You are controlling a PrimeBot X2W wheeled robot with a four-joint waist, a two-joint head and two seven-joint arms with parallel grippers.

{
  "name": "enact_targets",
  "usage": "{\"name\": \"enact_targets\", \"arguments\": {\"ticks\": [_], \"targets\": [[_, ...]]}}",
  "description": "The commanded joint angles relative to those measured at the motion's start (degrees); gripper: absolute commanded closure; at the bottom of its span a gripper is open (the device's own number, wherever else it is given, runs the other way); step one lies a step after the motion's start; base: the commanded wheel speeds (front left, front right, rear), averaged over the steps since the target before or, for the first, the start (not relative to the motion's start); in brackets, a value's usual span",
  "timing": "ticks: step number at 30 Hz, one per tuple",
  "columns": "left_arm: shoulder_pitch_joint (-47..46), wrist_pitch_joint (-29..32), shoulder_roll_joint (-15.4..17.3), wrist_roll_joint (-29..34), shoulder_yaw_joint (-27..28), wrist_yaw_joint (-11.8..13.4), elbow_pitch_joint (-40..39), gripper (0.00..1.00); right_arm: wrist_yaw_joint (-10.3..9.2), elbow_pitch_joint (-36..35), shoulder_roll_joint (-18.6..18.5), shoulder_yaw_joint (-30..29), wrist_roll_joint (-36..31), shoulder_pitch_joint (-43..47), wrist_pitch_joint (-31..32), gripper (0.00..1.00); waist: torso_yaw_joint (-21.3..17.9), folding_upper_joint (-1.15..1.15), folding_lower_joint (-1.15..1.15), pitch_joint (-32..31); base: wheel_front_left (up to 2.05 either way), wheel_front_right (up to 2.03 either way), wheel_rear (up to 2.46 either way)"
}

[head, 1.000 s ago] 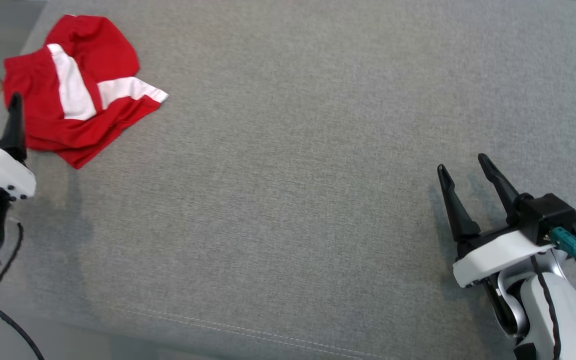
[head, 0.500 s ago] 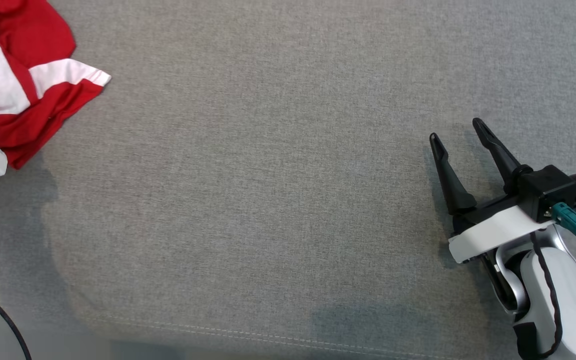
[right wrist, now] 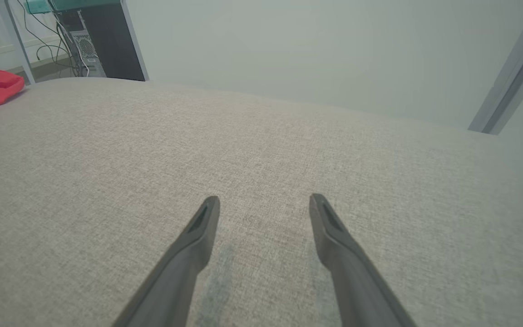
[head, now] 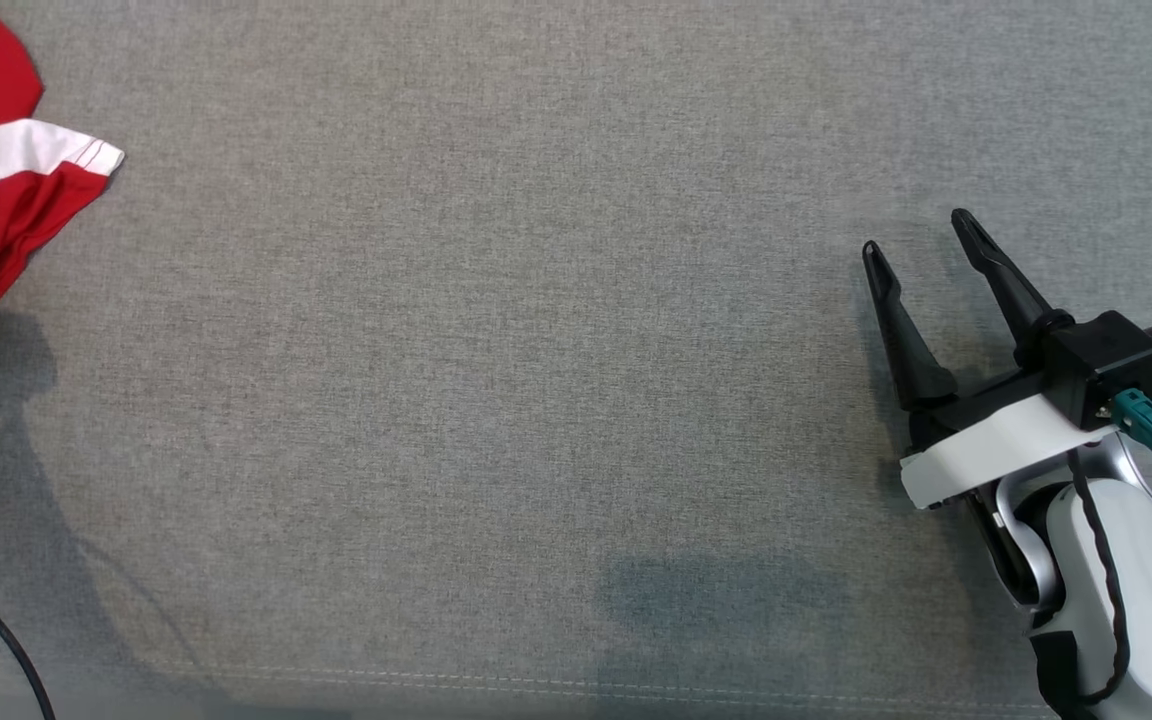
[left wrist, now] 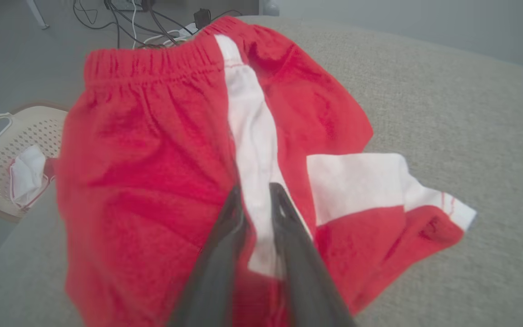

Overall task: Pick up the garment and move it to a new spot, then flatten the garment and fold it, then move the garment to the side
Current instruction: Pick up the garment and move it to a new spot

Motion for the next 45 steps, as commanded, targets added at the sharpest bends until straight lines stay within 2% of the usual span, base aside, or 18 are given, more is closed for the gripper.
{"name": "enact_targets", "arguments": {"ticks": [1,5,10,14,18,25,30,40,45], "targets": [[-2.0,-1.9,4.2,0.6,0.9,0.6,-0.3,1.0,-0.01,-1.1,0.5,0.7,-0.1,0.4,-0.4,0.0,-0.4,0.0,0.0,-0.6,0.0,0.0,0.0],[-2.8,-6.5,4.5,2.2,-0.1,0.6,-1.3,1.0,-0.01,-0.1,1.0,0.0,0.1,0.9,-1.1,0.0,-0.4,0.0,0.0,-2.5,0.0,0.0,0.0],[-3.6,-8.7,4.3,4.2,-1.6,0.0,-4.8,1.0,-0.01,1.2,1.3,-0.5,0.4,1.6,-1.9,0.0,0.1,0.0,0.0,-4.7,0.0,0.0,0.0],[-3.7,-9.3,3.6,6.2,-2.4,-0.4,-10.7,1.0,-0.01,3.2,1.6,-0.6,1.3,2.2,-2.8,0.0,0.4,0.0,0.0,-7.3,0.0,0.0,0.0],[-1.4,-9.3,2.3,9.1,-2.1,-0.5,-20.5,1.0,-0.01,5.0,2.0,-0.7,2.0,3.0,-3.8,0.0,0.0,0.0,0.0,-10.0,0.0,0.0,0.0],[6.0,-9.3,-2.7,13.3,-4.3,-0.9,-32.2,1.0,-0.01,7.5,2.2,-1.6,3.2,5.0,-5.1,0.0,-1.5,0.0,0.0,-14.2,0.0,0.0,0.0],[11.1,-9.3,-8.0,14.6,-6.8,-1.1,-36.8,1.0,-0.01,8.3,2.3,-2.2,3.6,6.2,-5.6,0.0,-3.1,0.0,0.0,-16.1,0.0,0.0,0.0],[14.1,-9.3,-18.8,16.7,-17.5,-1.3,-37.1,1.0,-0.01,9.2,2.5,-3.0,4.0,7.1,-6.0,0.0,-6.8,0.0,0.0,-17.3,0.0,0.0,0.0],[12.3,-9.3,-21.8,16.5,-24.1,-1.3,-36.1,1.0,-0.01,9.6,2.7,-2.7,4.1,6.9,-6.1,0.0,-9.1,0.0,0.0,-16.8,0.0,0.0,0.0]]}}
